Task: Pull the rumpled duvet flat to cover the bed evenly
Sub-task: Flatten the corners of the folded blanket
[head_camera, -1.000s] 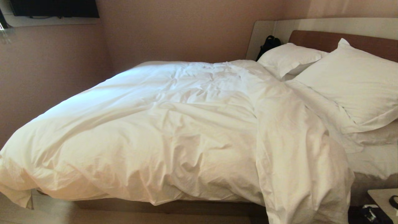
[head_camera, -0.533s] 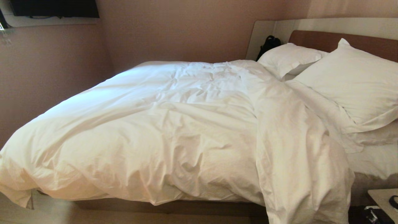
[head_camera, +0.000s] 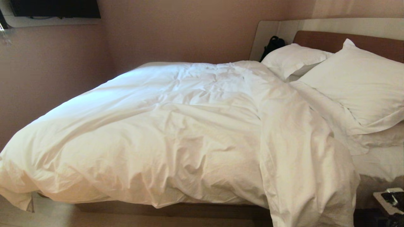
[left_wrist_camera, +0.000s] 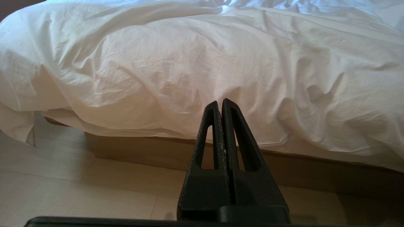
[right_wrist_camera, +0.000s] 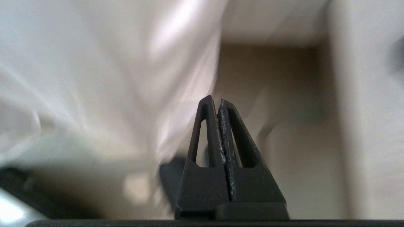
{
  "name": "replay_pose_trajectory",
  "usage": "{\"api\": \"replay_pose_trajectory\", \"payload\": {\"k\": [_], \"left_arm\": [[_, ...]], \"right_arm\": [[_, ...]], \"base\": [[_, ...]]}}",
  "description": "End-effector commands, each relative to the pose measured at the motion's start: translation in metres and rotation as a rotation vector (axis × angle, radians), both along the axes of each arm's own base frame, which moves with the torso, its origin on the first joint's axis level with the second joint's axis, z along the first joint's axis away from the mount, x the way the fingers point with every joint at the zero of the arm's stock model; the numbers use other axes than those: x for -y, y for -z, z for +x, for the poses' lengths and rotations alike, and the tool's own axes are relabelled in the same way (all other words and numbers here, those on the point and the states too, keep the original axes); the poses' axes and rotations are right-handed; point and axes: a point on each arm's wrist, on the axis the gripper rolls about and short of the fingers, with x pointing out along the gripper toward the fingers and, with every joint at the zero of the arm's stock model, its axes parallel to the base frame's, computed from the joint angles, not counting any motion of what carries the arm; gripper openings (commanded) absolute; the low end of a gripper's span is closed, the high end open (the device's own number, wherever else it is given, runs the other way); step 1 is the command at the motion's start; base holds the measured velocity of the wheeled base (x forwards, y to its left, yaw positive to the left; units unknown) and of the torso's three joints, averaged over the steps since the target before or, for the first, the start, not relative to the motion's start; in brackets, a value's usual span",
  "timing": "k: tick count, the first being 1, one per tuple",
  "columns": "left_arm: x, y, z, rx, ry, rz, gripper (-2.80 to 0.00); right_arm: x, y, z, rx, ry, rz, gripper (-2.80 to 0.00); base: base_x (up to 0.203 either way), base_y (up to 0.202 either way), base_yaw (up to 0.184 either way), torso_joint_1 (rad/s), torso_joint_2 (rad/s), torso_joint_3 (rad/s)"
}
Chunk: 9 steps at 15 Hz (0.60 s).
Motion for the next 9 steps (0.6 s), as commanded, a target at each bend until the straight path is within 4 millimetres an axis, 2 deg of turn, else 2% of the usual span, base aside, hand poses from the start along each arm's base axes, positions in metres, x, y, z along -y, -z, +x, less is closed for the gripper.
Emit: {"api": "replay_pose_trajectory", "payload": {"k": [1, 2, 4, 6, 9], "left_arm": [[0.000, 0.000, 0.000, 0.000, -0.001, -0.002, -2.80], [0.000, 0.000, 0.000, 0.000, -0.001, -0.002, -2.80], [0.000, 0.000, 0.000, 0.000, -0.001, -0.001, -2.80], [0.000, 0.000, 0.000, 0.000, -0.001, -0.002, -2.80], [0.000, 0.000, 0.000, 0.000, -0.001, -0.001, -2.80]], "right_arm": [[-0.008, -0.046, 0.008, 0.178, -0.031, -0.132, -2.80], [-0.015, -0.062, 0.015, 0.242, -0.046, -0.176, -2.80], [-0.039, -0.092, 0.044, 0.382, -0.067, -0.252, -2.80], [-0.064, -0.118, 0.073, 0.502, 0.008, -0.302, -2.80], [-0.098, -0.139, 0.102, 0.608, 0.152, -0.285, -2.80]], "base": [[0.000, 0.000, 0.000, 0.000, 0.00, 0.000], [0.000, 0.000, 0.000, 0.000, 0.00, 0.000], [0.000, 0.000, 0.000, 0.000, 0.00, 0.000], [0.000, 0.000, 0.000, 0.000, 0.00, 0.000], [0.000, 0.000, 0.000, 0.000, 0.00, 0.000]]}}
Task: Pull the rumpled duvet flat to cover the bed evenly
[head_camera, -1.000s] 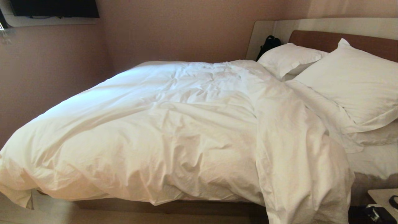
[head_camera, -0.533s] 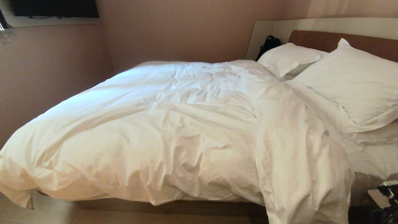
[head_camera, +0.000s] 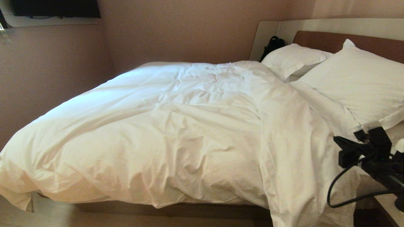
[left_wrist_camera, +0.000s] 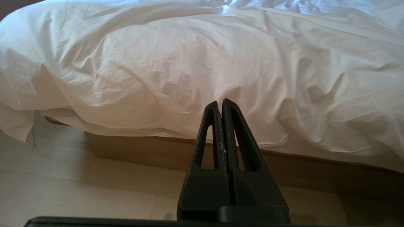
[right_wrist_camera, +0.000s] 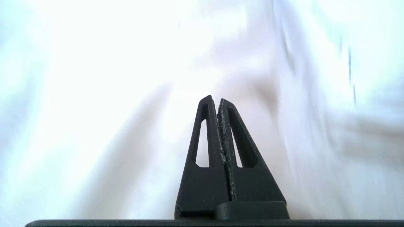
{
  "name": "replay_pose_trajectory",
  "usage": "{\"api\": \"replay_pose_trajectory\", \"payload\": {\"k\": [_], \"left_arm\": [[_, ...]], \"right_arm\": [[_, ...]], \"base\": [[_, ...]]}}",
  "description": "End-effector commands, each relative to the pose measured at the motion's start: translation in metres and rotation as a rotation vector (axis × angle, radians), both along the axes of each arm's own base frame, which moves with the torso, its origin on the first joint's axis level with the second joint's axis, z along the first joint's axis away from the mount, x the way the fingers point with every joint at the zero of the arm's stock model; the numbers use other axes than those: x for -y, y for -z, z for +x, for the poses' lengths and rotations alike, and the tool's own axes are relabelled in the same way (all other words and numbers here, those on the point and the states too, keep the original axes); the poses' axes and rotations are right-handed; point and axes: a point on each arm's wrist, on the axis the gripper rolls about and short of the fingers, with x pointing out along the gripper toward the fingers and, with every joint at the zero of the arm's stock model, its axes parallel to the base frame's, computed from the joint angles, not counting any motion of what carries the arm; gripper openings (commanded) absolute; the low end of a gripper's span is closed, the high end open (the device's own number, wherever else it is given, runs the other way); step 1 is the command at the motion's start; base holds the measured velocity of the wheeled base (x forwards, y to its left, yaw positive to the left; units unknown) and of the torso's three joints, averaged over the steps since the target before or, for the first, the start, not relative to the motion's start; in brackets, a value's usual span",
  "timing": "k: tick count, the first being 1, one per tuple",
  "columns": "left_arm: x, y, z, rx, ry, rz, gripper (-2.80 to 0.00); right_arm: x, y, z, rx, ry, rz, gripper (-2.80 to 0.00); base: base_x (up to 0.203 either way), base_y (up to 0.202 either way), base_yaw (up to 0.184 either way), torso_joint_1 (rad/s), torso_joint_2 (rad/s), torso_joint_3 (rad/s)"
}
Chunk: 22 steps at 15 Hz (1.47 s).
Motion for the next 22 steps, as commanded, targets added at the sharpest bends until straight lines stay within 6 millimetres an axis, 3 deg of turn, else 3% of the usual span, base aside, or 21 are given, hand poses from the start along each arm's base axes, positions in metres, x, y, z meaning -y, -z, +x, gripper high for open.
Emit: {"api": "replay_pose_trajectory", "payload": {"k": [1, 4, 7, 12, 14, 16, 22], "left_arm": [[0.000, 0.000, 0.000, 0.000, -0.001, -0.001, -2.80], [0.000, 0.000, 0.000, 0.001, -0.001, -0.002, -2.80], [0.000, 0.000, 0.000, 0.001, -0.001, -0.001, -2.80], [0.000, 0.000, 0.000, 0.001, -0.001, -0.001, -2.80], [0.000, 0.000, 0.000, 0.001, -0.001, -0.001, -2.80], [0.000, 0.000, 0.000, 0.001, -0.001, -0.002, -2.80], [0.000, 0.000, 0.000, 0.001, -0.001, -0.001, -2.80]], "right_arm": [[-0.016, -0.020, 0.015, 0.092, 0.451, 0.081, -2.80], [-0.051, -0.030, 0.034, 0.080, 0.506, 0.190, -2.80], [-0.082, -0.036, 0.039, 0.052, 0.530, 0.251, -2.80], [-0.100, -0.060, 0.040, 0.089, 0.566, 0.299, -2.80], [-0.111, -0.089, 0.039, 0.137, 0.535, 0.355, -2.80], [-0.121, -0.103, 0.034, 0.151, 0.518, 0.383, -2.80], [-0.171, -0.192, 0.021, 0.373, 0.479, 0.606, -2.80]], "base": [[0.000, 0.000, 0.000, 0.000, 0.00, 0.000], [0.000, 0.000, 0.000, 0.000, 0.00, 0.000], [0.000, 0.000, 0.000, 0.000, 0.00, 0.000], [0.000, 0.000, 0.000, 0.000, 0.00, 0.000], [0.000, 0.000, 0.000, 0.000, 0.00, 0.000], [0.000, 0.000, 0.000, 0.000, 0.00, 0.000], [0.000, 0.000, 0.000, 0.000, 0.00, 0.000]]}}
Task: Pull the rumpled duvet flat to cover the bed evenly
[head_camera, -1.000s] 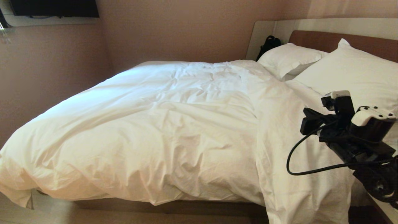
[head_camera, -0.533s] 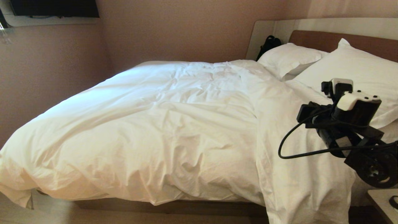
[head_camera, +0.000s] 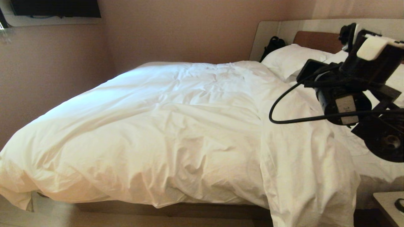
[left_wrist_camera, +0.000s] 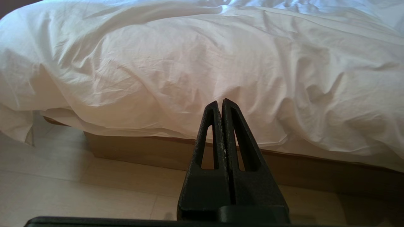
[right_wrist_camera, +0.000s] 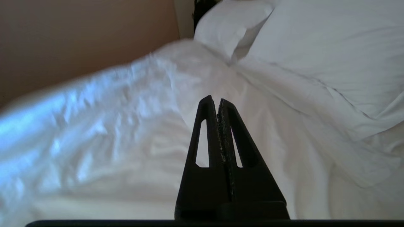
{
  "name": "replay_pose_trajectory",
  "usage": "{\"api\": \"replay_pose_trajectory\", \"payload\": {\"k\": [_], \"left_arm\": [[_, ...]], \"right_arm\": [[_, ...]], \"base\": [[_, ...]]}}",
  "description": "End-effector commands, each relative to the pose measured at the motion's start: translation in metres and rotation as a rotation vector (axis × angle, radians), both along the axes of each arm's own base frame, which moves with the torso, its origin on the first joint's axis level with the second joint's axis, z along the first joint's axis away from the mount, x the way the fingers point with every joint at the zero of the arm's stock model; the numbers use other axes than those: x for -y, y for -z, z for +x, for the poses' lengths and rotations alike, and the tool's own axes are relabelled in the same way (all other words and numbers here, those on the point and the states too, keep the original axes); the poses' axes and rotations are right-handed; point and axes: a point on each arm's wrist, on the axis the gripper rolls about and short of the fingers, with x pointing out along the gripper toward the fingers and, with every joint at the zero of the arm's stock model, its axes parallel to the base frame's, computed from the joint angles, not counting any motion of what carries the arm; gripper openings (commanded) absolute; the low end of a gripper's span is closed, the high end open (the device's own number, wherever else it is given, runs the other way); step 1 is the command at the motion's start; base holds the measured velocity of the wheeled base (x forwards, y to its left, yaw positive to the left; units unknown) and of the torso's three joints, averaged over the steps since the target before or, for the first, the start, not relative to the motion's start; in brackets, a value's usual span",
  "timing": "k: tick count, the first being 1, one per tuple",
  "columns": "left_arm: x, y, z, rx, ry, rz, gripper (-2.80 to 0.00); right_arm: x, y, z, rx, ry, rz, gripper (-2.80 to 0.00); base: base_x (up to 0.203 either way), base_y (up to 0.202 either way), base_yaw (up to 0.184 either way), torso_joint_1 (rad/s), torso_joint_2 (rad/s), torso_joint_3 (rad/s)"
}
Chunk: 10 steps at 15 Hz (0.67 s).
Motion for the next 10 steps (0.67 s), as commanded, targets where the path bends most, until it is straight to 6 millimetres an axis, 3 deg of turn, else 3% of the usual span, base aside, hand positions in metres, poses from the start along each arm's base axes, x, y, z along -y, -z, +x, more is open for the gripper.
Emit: {"api": "replay_pose_trajectory", "payload": {"k": [1, 4, 7, 10], "left_arm": [[0.000, 0.000, 0.000, 0.001, -0.001, -0.001, -2.80], [0.000, 0.000, 0.000, 0.001, -0.001, -0.002, -2.80], [0.000, 0.000, 0.000, 0.001, -0.001, -0.002, -2.80], [0.000, 0.000, 0.000, 0.001, -0.001, -0.002, -2.80]], "right_arm": [[-0.011, -0.024, -0.007, 0.045, 0.107, 0.081, -2.80], [-0.026, -0.038, -0.012, 0.054, 0.128, 0.094, -2.80], [-0.025, -0.046, -0.015, 0.052, 0.132, 0.058, -2.80], [-0.025, -0.074, -0.027, 0.089, 0.110, 0.019, -2.80]], "base": [[0.000, 0.000, 0.000, 0.000, 0.00, 0.000], [0.000, 0.000, 0.000, 0.000, 0.00, 0.000], [0.000, 0.000, 0.000, 0.000, 0.00, 0.000], [0.000, 0.000, 0.000, 0.000, 0.00, 0.000]]}}
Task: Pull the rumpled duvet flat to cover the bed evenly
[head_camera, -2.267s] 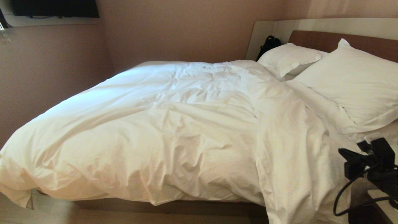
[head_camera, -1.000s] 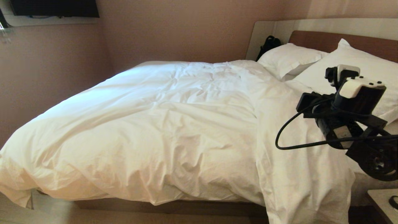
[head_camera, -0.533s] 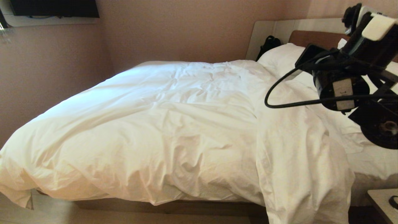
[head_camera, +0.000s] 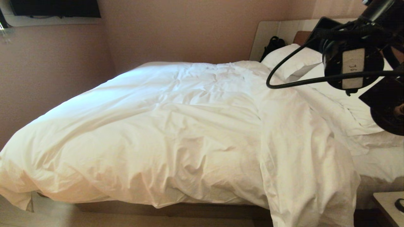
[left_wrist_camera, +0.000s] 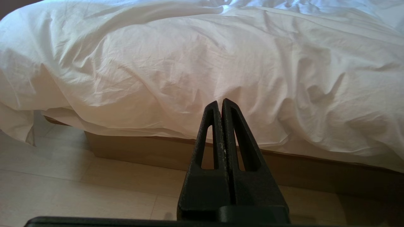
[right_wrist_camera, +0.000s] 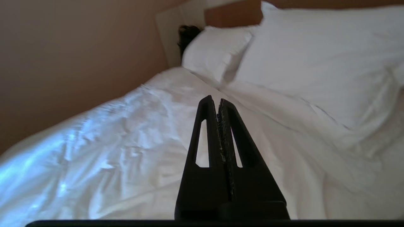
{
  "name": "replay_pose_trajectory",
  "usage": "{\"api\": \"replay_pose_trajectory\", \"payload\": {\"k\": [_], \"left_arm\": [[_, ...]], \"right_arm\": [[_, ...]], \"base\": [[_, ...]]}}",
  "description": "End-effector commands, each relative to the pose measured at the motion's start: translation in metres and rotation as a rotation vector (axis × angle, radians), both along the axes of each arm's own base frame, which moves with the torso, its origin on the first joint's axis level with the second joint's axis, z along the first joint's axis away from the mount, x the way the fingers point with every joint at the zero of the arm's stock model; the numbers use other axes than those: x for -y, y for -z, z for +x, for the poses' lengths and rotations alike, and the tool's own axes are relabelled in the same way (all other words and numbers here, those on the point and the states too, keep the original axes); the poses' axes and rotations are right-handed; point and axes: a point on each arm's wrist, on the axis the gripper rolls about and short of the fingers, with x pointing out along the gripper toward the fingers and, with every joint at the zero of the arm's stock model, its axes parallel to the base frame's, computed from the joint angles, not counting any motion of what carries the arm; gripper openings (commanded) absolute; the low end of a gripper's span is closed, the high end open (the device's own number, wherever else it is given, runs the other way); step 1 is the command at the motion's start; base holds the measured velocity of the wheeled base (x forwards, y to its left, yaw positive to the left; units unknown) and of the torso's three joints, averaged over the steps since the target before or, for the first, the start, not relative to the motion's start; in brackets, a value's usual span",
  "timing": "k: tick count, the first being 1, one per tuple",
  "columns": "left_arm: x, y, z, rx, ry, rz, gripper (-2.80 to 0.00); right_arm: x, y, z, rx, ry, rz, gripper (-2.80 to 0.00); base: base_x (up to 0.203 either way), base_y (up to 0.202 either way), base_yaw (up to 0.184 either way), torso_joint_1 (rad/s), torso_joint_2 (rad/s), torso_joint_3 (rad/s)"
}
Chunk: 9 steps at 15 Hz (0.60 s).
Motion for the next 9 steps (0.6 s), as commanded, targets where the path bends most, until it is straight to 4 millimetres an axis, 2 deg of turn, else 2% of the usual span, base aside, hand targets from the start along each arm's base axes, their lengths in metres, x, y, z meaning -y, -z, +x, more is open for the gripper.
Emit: {"api": "replay_pose_trajectory", "payload": {"k": [1, 4, 9], "left_arm": [[0.000, 0.000, 0.000, 0.000, 0.000, -0.002, -2.80], [0.000, 0.000, 0.000, 0.000, 0.000, 0.000, -2.80], [0.000, 0.000, 0.000, 0.000, 0.000, -0.001, -2.80]], "right_arm": [[0.000, -0.022, -0.013, 0.017, -0.009, -0.059, -2.80], [0.005, -0.068, -0.046, 0.086, -0.042, -0.158, -2.80], [0.029, -0.100, -0.095, 0.171, -0.131, -0.359, -2.80]], "base": [[0.000, 0.000, 0.000, 0.000, 0.00, 0.000], [0.000, 0.000, 0.000, 0.000, 0.00, 0.000], [0.000, 0.000, 0.000, 0.000, 0.00, 0.000]]}}
